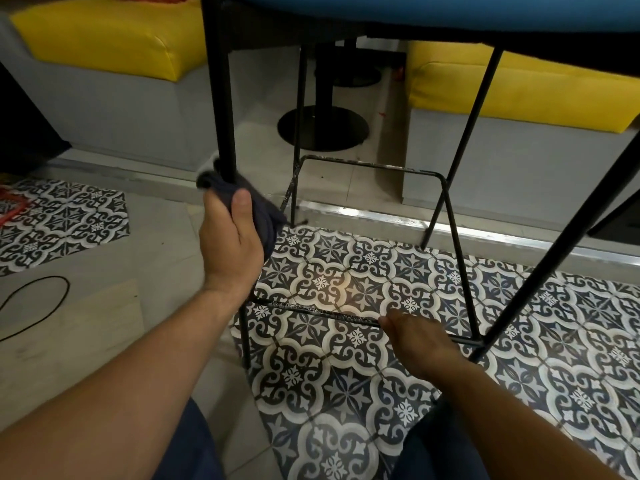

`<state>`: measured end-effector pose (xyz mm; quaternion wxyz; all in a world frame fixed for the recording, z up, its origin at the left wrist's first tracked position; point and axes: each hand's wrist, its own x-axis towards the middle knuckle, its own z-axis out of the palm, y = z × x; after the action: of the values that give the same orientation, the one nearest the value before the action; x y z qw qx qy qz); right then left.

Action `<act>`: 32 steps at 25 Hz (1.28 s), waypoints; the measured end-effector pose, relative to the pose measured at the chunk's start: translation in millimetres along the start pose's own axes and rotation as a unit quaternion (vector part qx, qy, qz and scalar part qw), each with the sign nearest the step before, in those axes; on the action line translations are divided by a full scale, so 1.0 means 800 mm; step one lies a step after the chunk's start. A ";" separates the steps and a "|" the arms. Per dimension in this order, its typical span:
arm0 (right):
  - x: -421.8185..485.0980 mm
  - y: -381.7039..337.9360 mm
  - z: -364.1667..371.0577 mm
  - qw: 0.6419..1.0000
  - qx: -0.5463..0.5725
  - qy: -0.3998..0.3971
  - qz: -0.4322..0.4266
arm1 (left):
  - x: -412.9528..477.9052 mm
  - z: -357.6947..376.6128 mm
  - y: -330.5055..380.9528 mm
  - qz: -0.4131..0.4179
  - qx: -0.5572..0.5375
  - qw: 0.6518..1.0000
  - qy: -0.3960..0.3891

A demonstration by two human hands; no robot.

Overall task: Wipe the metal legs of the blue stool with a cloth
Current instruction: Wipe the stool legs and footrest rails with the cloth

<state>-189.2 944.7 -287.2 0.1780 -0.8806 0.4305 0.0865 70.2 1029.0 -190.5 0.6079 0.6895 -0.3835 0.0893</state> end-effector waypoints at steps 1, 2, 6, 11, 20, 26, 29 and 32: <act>0.001 0.000 0.000 1.000 0.002 -0.001 0.002 | -0.014 -0.003 -0.014 -0.026 0.013 0.999 -0.028; 0.002 0.000 -0.001 1.000 0.002 -0.001 0.000 | -0.025 -0.007 -0.027 -0.049 0.027 0.997 -0.052; 0.002 0.003 0.001 1.000 0.006 -0.007 0.000 | -0.024 -0.015 -0.030 -0.060 0.043 0.993 -0.094; 0.006 0.004 0.002 1.000 0.009 -0.017 0.007 | 0.033 -0.007 0.031 0.011 -0.007 1.000 -0.010; 0.008 0.006 0.007 1.000 -0.001 -0.002 0.005 | -0.012 -0.021 -0.026 -0.048 0.029 0.991 -0.118; 0.006 0.006 0.008 1.000 -0.020 0.011 0.004 | 0.028 -0.006 0.017 0.001 -0.013 1.000 0.000; 0.005 0.005 0.008 1.000 -0.023 0.019 -0.001 | 0.045 0.001 0.024 0.039 -0.038 0.997 0.052; 0.005 0.004 0.008 0.999 -0.028 0.016 -0.006 | 0.014 0.005 -0.008 0.046 0.014 0.999 0.024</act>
<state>-189.4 942.6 -294.8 0.1464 -0.8890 0.4258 0.0831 80.8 1020.5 -189.4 0.6027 0.6771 -0.3989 0.1384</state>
